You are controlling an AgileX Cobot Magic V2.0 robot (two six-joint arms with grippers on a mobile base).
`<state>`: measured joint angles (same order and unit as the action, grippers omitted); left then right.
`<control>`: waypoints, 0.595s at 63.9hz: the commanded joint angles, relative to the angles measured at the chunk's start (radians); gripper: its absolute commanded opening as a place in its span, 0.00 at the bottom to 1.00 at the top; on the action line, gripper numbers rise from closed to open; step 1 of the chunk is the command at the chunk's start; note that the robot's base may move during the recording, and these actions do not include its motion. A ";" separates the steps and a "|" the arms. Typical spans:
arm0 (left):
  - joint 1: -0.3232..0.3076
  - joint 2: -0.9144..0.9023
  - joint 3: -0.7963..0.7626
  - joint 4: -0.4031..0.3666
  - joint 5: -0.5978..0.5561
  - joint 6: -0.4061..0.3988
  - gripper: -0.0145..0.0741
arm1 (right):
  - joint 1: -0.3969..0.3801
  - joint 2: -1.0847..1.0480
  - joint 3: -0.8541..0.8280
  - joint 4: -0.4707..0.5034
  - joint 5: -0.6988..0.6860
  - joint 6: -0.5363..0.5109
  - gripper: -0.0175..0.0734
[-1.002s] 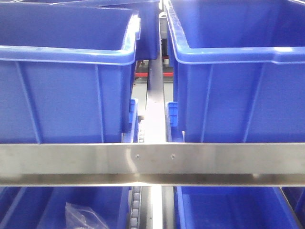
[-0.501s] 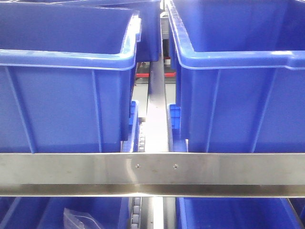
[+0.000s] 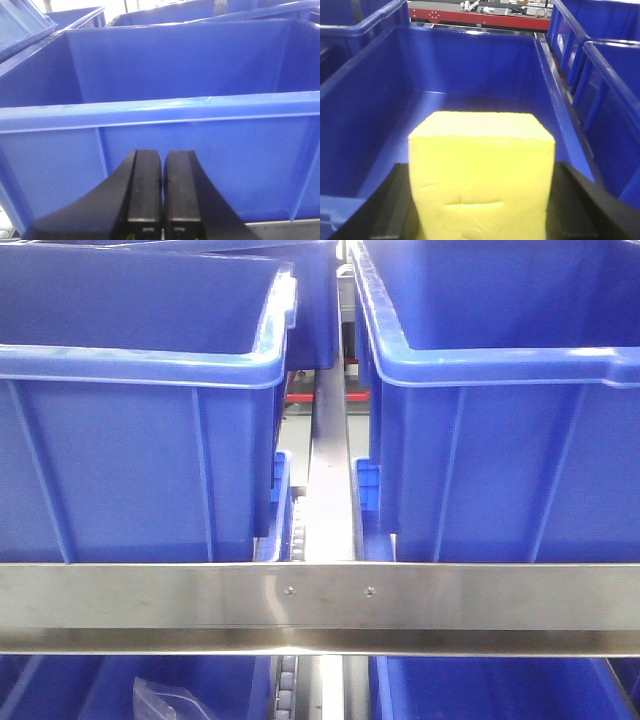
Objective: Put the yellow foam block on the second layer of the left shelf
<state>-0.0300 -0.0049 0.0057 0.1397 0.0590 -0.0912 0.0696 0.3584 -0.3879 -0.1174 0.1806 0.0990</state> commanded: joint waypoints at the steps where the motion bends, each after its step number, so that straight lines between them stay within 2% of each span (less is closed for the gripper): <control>1: -0.002 -0.018 0.023 -0.006 -0.082 -0.005 0.32 | -0.007 0.052 -0.067 0.029 -0.103 0.005 0.71; 20: -0.002 -0.018 0.023 -0.006 -0.082 -0.005 0.32 | -0.007 0.280 -0.143 0.029 -0.149 0.005 0.71; 38: -0.002 -0.018 0.023 -0.006 -0.082 -0.005 0.32 | 0.023 0.497 -0.184 0.030 -0.338 0.012 0.71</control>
<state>-0.0300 -0.0049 0.0057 0.1397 0.0590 -0.0912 0.0834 0.8060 -0.5230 -0.0852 -0.0091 0.1091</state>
